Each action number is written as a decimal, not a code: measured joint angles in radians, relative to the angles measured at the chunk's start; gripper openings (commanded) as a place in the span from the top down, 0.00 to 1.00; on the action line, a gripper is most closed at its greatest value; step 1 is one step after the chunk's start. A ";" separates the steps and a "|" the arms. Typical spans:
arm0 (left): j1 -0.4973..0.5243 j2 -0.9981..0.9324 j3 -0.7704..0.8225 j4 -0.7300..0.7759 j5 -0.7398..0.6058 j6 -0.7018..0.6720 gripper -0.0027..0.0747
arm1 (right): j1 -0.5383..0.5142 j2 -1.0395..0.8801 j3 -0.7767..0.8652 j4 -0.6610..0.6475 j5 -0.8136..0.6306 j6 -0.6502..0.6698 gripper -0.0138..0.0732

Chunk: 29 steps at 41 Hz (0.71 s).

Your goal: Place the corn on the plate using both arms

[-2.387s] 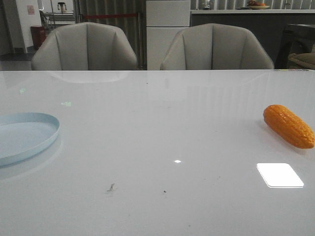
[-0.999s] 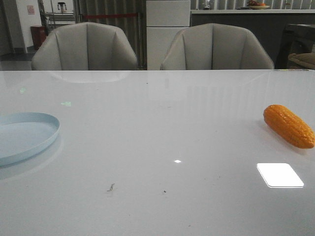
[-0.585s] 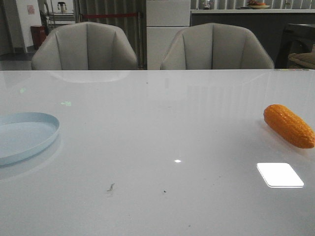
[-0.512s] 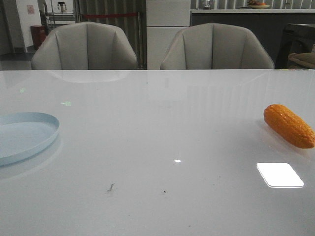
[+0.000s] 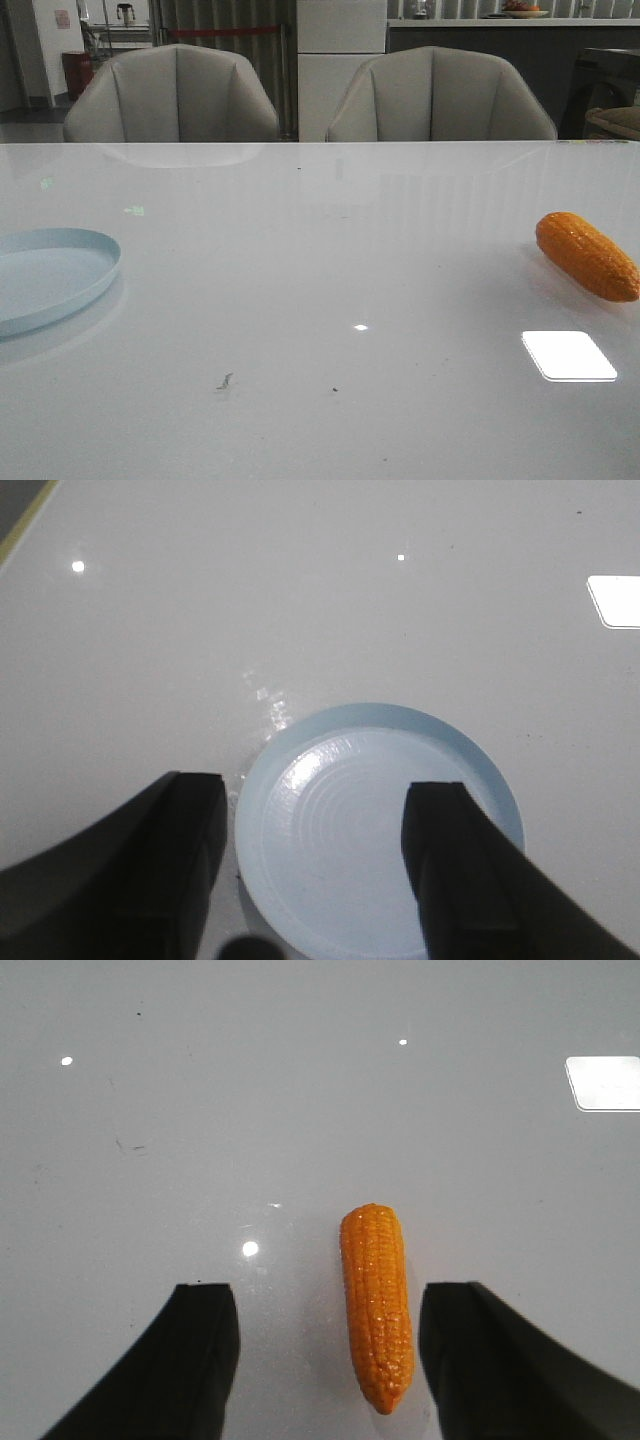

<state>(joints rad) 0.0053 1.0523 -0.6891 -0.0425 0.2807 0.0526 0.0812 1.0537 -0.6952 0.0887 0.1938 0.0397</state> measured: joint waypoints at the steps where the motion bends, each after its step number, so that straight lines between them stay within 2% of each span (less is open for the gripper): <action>1: 0.008 0.012 0.000 -0.021 0.002 0.000 0.37 | 0.000 0.002 0.000 0.000 0.003 0.000 0.26; 8: 0.118 0.114 -0.006 -0.122 0.041 0.000 0.37 | 0.000 0.004 0.000 0.000 0.068 0.000 0.26; 14: 0.200 0.241 -0.059 -0.143 0.143 0.000 0.38 | 0.000 0.004 0.000 0.000 0.110 0.000 0.26; 20: 0.213 0.396 -0.173 -0.155 0.240 0.000 0.38 | 0.000 0.004 0.000 0.000 0.134 0.000 0.26; 29: 0.212 0.658 -0.445 -0.160 0.443 0.019 0.38 | 0.000 0.004 0.000 0.000 0.181 0.000 0.26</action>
<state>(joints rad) 0.2169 1.7100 -1.1344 -0.2022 0.7234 0.0714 0.0812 1.0575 -0.6952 0.0887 0.3750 0.0397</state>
